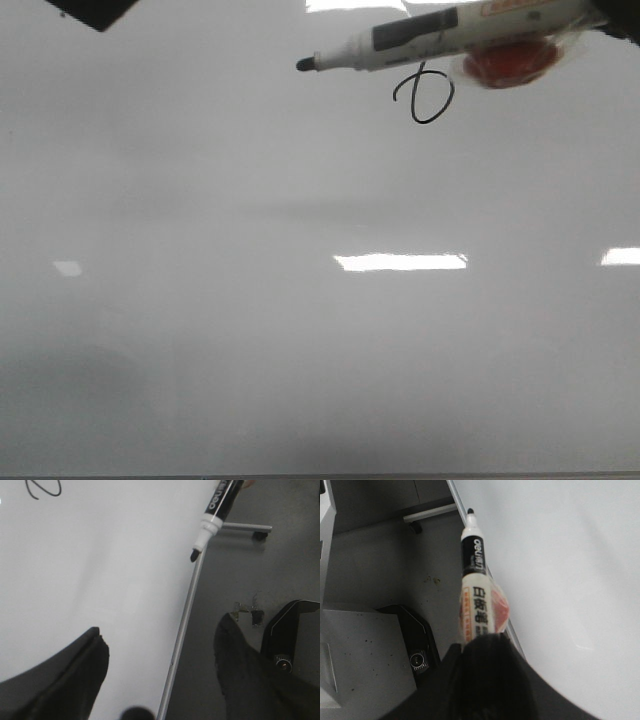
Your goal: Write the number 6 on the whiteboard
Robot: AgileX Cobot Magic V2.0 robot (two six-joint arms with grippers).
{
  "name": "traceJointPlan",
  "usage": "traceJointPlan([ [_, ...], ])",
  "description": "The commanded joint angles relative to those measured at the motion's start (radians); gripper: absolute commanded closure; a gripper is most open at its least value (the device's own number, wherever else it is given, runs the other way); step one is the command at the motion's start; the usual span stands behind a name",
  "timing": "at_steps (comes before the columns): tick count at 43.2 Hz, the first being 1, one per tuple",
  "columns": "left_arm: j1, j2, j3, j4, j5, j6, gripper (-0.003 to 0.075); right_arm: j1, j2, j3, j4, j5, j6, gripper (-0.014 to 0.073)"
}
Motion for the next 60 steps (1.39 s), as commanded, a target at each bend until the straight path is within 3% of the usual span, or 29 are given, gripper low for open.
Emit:
traceJointPlan([
  [1, -0.010, 0.021, -0.033, -0.078, -0.065, 0.044, 0.0224, 0.002, -0.015, -0.031, 0.029, -0.023, -0.012, 0.0660],
  [5, -0.010, 0.066, -0.059, -0.181, -0.050, 0.112, 0.0185, 0.002, -0.015, -0.031, 0.029, -0.025, -0.012, 0.0660],
  [14, -0.010, 0.174, -0.143, -0.409, -0.018, 0.331, 0.0186, 0.002, -0.015, -0.031, 0.029, -0.027, -0.012, 0.0660],
  [31, -0.078, 0.297, -0.189, -0.424, -0.002, 0.356, 0.0190, 0.002, -0.014, -0.031, 0.030, -0.044, -0.012, 0.0660],
  [35, -0.085, 0.300, -0.191, -0.424, -0.007, 0.356, 0.0257, 0.002, -0.014, -0.031, 0.030, -0.044, -0.012, 0.0660],
  [44, -0.085, 0.300, -0.191, -0.424, -0.009, 0.356, 0.0526, 0.002, -0.014, -0.031, 0.030, -0.044, -0.012, 0.0660],
  [49, -0.085, 0.300, -0.191, -0.424, -0.007, 0.356, 0.0627, 0.002, -0.014, -0.031, 0.038, -0.046, -0.012, 0.0660],
  [53, -0.085, 0.300, -0.191, -0.422, -0.007, 0.356, 0.0661, 0.002, -0.014, -0.031, 0.038, -0.046, -0.012, 0.0648],
  [56, -0.085, 0.300, -0.191, -0.413, -0.007, 0.356, 0.0660, 0.002, -0.014, -0.031, 0.038, -0.044, -0.012, 0.0592],
  [60, -0.085, 0.300, -0.191, -0.385, -0.007, 0.346, 0.0660, 0.002, -0.014, -0.031, 0.038, -0.035, -0.012, 0.0434],
])
